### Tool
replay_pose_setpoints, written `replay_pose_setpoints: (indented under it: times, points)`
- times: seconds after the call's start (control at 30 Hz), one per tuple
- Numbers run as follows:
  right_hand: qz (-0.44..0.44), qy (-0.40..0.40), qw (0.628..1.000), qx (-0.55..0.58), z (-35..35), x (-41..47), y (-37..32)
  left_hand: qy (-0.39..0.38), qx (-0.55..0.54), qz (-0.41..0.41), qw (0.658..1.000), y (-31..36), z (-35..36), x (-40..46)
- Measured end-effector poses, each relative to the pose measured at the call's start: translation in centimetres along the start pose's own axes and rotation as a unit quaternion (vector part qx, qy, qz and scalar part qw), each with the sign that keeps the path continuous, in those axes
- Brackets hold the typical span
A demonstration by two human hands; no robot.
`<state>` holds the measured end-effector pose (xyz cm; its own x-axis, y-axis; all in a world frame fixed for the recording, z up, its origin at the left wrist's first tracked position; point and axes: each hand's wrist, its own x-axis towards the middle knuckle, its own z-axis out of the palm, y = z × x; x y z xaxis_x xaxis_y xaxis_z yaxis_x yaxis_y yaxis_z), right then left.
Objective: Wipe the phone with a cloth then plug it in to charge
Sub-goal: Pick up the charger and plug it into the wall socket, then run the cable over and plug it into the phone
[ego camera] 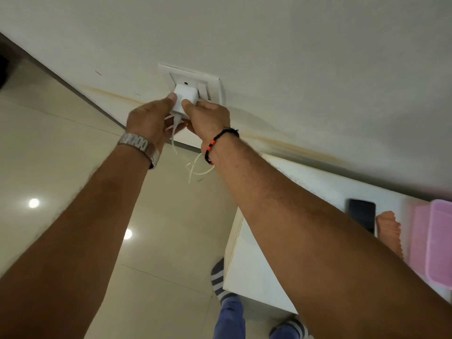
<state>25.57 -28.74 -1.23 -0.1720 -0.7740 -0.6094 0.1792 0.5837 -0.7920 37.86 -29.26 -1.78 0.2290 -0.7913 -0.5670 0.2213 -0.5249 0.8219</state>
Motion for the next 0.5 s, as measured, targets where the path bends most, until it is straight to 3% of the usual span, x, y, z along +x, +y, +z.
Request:
replay_pose_setpoints:
  times: [0.17, 0.27, 0.37, 0.5]
  points:
    - [0.005, -0.022, 0.997, -0.074, -1.6, -1.4, 0.6, -0.026, 0.103, -0.135, 0.985, -4.0, -0.7, -4.2]
    - [0.051, -0.042, 0.993, -0.103, -4.3, -2.7, 3.4, -0.059, 0.113, -0.153, 0.98, -6.1, 0.4, -7.4]
    - [0.089, -0.098, 0.983, -0.125, -8.5, -4.6, 7.1, -0.083, 0.059, -0.143, 0.984, -6.4, 2.0, -9.0]
    - [0.076, -0.165, 0.966, -0.183, -14.2, -7.1, 10.2, -0.066, -0.105, -0.177, 0.976, -5.9, 4.1, -9.2]
